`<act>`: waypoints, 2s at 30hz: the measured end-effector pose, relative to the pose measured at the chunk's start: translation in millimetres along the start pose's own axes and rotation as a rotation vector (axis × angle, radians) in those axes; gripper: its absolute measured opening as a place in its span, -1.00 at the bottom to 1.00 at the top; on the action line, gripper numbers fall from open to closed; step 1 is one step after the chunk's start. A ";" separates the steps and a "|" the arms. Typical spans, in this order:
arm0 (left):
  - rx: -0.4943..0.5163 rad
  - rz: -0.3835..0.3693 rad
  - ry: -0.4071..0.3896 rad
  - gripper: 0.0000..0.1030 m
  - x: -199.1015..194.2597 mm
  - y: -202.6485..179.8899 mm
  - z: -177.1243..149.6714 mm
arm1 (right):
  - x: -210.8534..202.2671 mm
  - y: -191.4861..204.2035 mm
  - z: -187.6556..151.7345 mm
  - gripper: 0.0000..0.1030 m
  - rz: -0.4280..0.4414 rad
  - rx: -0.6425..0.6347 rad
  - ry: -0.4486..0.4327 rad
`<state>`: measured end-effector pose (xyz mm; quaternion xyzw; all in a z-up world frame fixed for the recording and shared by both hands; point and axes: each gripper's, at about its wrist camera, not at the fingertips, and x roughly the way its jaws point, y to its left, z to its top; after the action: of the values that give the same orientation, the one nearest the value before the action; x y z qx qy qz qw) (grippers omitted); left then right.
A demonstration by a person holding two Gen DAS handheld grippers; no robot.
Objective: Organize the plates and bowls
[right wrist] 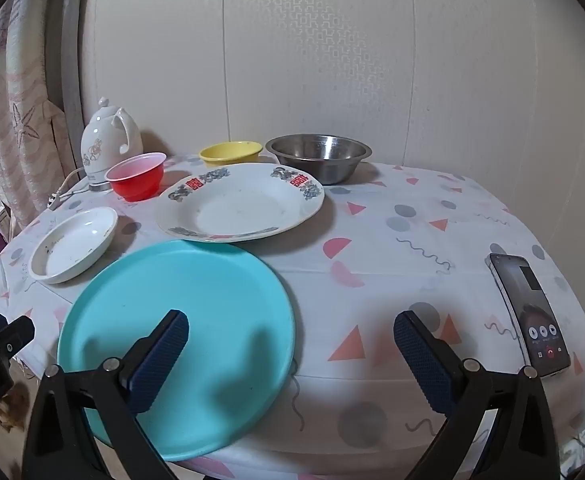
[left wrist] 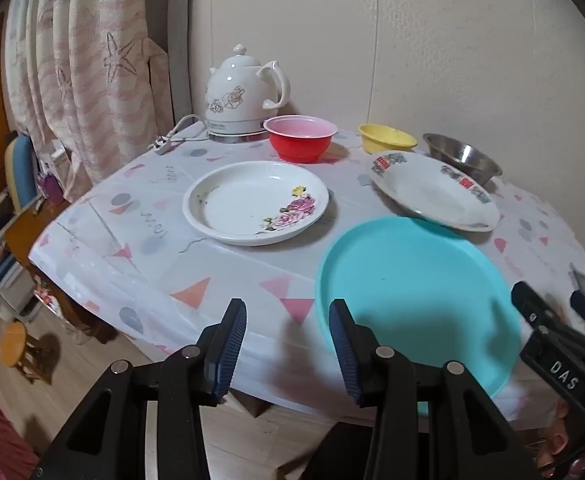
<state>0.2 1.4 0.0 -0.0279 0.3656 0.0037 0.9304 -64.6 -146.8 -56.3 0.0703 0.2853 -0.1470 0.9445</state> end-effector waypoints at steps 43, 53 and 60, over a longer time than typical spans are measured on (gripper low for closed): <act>0.023 -0.052 0.033 -0.15 4.6 -11.9 3.4 | 6.5 0.7 4.9 1.00 0.033 0.008 0.010; 0.031 -0.049 0.025 -0.15 3.4 -13.7 3.9 | 4.8 1.1 4.7 1.00 0.033 -0.002 -0.002; 0.024 -0.049 0.043 -0.15 6.9 -9.6 5.0 | 5.7 3.9 5.3 1.00 0.042 -0.016 -0.003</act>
<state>8.9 -8.0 -0.6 -0.0259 0.3847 -0.0241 0.9224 -56.0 -145.6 -54.9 0.0686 0.2834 -0.1248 0.9484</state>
